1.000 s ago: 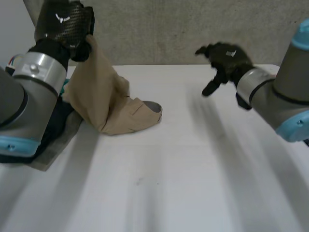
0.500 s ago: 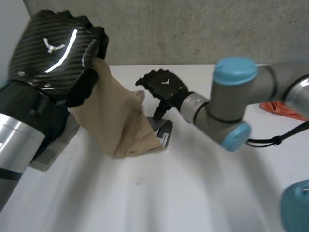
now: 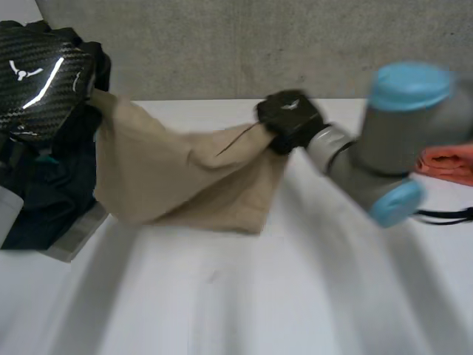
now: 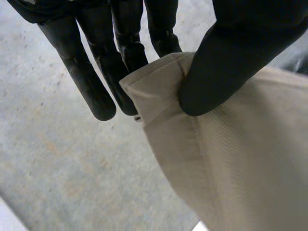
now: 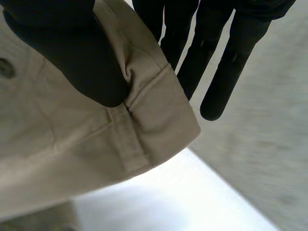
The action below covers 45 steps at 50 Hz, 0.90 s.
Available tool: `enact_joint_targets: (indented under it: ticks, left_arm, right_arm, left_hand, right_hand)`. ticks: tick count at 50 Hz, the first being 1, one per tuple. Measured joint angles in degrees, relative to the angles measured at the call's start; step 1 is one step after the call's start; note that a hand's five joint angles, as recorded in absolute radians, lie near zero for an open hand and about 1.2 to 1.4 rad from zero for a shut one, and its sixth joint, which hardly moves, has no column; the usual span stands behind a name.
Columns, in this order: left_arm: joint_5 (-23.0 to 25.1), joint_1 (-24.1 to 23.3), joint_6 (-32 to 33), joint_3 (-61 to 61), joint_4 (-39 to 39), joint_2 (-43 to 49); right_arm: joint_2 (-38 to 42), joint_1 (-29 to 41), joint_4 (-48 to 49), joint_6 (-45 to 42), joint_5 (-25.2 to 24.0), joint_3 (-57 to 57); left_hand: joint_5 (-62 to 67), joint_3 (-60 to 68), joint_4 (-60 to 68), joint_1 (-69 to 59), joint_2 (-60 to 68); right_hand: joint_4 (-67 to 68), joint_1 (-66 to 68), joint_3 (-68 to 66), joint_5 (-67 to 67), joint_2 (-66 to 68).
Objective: Fold the laundry.
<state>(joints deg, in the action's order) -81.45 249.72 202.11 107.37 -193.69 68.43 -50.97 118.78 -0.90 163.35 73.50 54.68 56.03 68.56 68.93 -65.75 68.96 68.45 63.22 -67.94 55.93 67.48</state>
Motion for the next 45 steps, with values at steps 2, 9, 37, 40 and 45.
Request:
enact_joint_targets:
  ticks: [2,9,37,40,45]
  left_arm:
    - [-0.1,1.3,0.0,-0.1,1.0,0.5]
    - [0.0,4.8,0.0,-0.1,10.7,3.2]
    - [-7.4,2.0,10.4,-35.0,4.8,36.9]
    - [-7.5,2.3,10.5,-42.1,-3.4,38.1]
    - [-7.9,2.7,9.4,-48.8,-14.9,38.3]
  right_arm:
    - [-6.5,-2.6,-4.1,-4.9,-0.1,4.3]
    - [-25.9,-9.0,-20.8,-24.3,-1.7,18.2]
    - [-1.8,-4.6,-20.2,-29.3,8.7,-9.1]
    - [0.1,-4.5,-9.4,-26.3,10.1,-16.7]
    - [-1.8,-4.9,14.6,-21.6,10.1,-18.0]
  left_hand:
    - [0.0,0.0,0.0,0.0,0.0]
    - [0.0,0.0,0.0,0.0,0.0]
    - [0.0,0.0,0.0,0.0,0.0]
    - [0.0,0.0,0.0,0.0,0.0]
    - [0.0,0.0,0.0,0.0,0.0]
  right_hand:
    - [0.0,0.0,-0.1,0.0,0.0]
    - [0.1,0.0,-0.1,0.0,0.0]
    - [0.2,0.0,-0.1,0.2,0.0]
    - [0.2,0.0,-0.1,1.0,0.0]
    - [0.2,0.0,-0.1,1.6,0.0]
